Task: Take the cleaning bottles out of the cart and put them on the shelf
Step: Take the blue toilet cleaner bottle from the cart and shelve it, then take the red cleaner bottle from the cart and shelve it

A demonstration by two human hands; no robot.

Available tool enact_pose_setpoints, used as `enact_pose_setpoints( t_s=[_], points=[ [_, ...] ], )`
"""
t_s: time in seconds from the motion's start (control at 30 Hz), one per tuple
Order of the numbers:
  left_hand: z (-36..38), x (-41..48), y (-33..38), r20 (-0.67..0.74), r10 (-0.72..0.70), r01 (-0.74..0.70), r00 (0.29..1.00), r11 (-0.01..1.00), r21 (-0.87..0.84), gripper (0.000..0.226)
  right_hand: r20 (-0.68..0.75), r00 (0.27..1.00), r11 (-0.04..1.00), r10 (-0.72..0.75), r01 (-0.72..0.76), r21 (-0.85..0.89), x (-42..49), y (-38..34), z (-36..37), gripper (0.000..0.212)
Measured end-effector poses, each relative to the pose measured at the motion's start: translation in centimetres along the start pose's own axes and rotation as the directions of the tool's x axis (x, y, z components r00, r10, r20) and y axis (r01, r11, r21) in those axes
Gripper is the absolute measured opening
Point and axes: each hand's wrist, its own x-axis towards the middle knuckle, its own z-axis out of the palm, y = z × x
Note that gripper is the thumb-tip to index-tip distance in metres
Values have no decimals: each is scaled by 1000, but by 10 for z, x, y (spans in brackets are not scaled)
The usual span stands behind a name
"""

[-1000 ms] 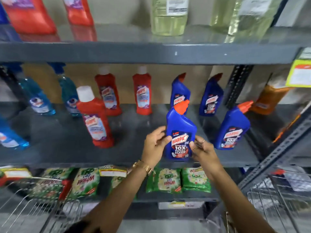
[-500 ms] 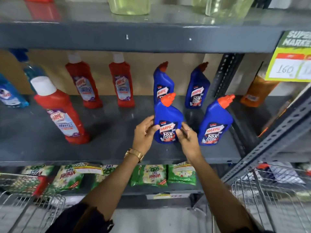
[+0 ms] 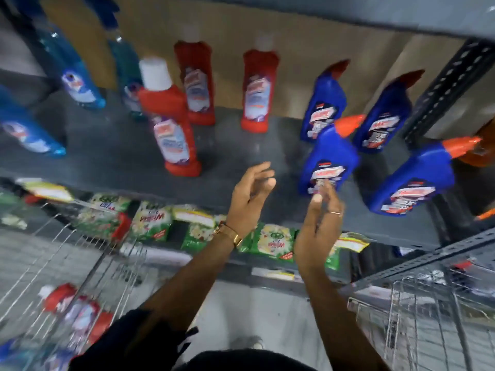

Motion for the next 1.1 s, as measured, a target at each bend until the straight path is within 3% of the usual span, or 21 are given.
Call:
enact_pose_setpoints(
  t_s=[0.13, 0.23, 0.33, 0.4, 0.5, 0.63, 0.73, 0.93, 1.1],
  points=[
    [-109, -53, 2, -212, 53, -46, 976, 998, 41, 22, 329, 943, 999, -43, 36, 27, -79, -31, 69, 34],
    [-222, -95, -22, -460, -75, 92, 885, 996, 15, 18, 691, 722, 999, -21, 50, -22, -145, -43, 140, 34],
    [-340, -153, -74, -704, -342, 349, 622, 926, -141, 12, 895, 444, 990, 48, 97, -101, -210, -50, 223, 36],
    [-395, -190, -117, -727, -503, 568, 467, 801, -189, 12, 941, 333, 975, 56, 186, -124, -241, -45, 270, 32],
    [-447, -228, -184, -638, -720, 826, 274, 516, -227, 26, 973, 178, 904, 150, 375, -207, -286, -21, 329, 33],
    [-471, -243, -247, -560, -817, 945, 138, 279, -174, 43, 949, 2, 643, 314, 735, -214, -322, 22, 349, 49],
    [-470, -243, -277, -523, -851, 942, 41, 207, -264, 58, 945, -23, 603, 326, 775, -189, -324, 31, 351, 51],
    [-452, -234, -314, -550, -834, 789, -32, 317, -526, 49, 941, -20, 565, 337, 804, -185, -325, 30, 353, 46],
    [-450, -234, -318, -578, -816, 699, 30, 430, -571, 48, 939, -3, 572, 345, 793, -207, -325, 30, 355, 45]
  ],
)
